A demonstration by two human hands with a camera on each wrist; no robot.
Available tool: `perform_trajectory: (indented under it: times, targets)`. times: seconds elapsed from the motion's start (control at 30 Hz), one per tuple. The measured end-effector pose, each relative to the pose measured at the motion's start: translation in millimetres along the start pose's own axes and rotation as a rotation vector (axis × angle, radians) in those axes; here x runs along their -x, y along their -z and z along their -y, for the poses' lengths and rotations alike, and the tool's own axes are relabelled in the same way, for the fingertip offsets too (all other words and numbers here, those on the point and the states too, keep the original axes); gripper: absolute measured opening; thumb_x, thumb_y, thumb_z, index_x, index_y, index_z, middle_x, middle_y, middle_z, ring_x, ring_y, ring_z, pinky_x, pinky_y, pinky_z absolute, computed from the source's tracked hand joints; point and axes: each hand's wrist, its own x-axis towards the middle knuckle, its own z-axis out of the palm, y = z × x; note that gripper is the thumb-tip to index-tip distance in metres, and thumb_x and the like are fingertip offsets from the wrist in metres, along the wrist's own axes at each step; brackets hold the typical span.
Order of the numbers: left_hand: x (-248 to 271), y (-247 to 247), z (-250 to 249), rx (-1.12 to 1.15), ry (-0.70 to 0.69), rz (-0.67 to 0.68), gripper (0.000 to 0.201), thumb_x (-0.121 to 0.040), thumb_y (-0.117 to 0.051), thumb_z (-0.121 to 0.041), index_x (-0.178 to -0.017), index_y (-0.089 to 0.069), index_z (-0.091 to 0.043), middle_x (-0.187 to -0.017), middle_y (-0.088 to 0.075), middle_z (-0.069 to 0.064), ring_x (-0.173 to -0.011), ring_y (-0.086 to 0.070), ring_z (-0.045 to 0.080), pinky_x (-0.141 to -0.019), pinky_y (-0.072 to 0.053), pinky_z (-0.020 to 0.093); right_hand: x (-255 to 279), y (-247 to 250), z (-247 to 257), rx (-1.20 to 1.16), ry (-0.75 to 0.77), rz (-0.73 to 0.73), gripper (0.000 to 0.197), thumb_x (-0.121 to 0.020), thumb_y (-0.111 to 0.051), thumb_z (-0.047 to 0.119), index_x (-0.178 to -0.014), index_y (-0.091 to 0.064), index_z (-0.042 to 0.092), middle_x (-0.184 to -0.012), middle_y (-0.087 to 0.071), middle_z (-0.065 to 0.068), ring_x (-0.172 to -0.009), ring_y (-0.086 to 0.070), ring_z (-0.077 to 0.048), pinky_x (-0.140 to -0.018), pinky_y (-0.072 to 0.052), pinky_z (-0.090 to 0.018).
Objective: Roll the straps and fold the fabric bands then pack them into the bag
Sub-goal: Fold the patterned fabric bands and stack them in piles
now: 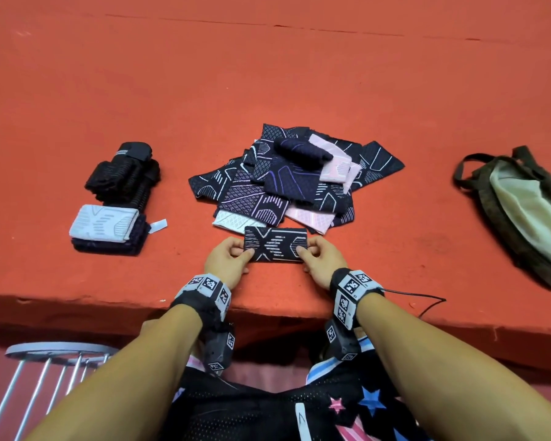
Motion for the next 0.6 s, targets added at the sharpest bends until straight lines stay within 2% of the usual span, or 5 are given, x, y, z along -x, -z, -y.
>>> perform_trajectory:
  times: [0.17,0.27,0.4,0.5,0.6]
  targets:
    - [1,2,-14,-0.127,0.052,-0.025,0.021,-0.087,-0.071,-0.037,-0.100,-0.058,-0.026,-0.071,-0.068,-0.006,-0.055,-0.068,0.012,-0.056,-0.045,0.027,-8,-5,3,0.148,-0.075,-0.075,0.024,-0.088,-0.069,0.049,-0.100,-0.058,0.031,-0.080,-0.071,0.004,-0.073,-0.069,-0.015,-0.075,-0.055,-0.036]
    - [0,2,-19,-0.242,0.058,-0.011,0.030,-0.085,-0.070,-0.055,-0.087,-0.059,-0.027,-0.065,-0.070,-0.006,-0.052,-0.068,0.009,-0.050,-0.042,0.022,-12,-7,6,0.210,-0.130,-0.084,0.028,-0.084,-0.071,0.052,-0.088,-0.059,0.026,-0.082,-0.071,0.005,-0.078,-0.068,-0.019,-0.075,-0.054,-0.035]
    - [1,-2,-20,-0.352,0.051,-0.068,0.037,-0.085,-0.072,-0.048,-0.070,-0.053,-0.021,-0.057,-0.063,-0.003,-0.057,-0.064,0.017,-0.054,-0.040,0.028,-13,-7,15,0.286,-0.159,-0.102,0.030,-0.084,-0.071,0.048,-0.078,-0.054,0.024,-0.080,-0.065,0.005,-0.076,-0.060,-0.020,-0.065,-0.040,-0.029]
    - [5,-3,-19,-0.393,0.011,-0.082,0.031,-0.087,-0.071,-0.042,-0.072,-0.052,-0.022,-0.067,-0.057,-0.007,-0.063,-0.055,0.015,-0.055,-0.033,0.029,-2,-10,22,0.274,-0.152,-0.078,0.030,-0.086,-0.070,0.036,-0.074,-0.047,0.022,-0.076,-0.061,0.002,-0.072,-0.056,-0.021,-0.062,-0.039,-0.030]
    - [2,5,-26,-0.395,-0.065,-0.101,0.022,-0.089,-0.069,-0.044,-0.091,-0.060,-0.024,-0.097,-0.063,0.000,-0.084,-0.060,0.021,-0.070,-0.041,0.029,1,-12,30,0.122,-0.125,-0.035,0.029,-0.083,-0.073,0.033,-0.073,-0.047,0.022,-0.073,-0.062,0.000,-0.075,-0.067,-0.030,-0.075,-0.056,-0.041]
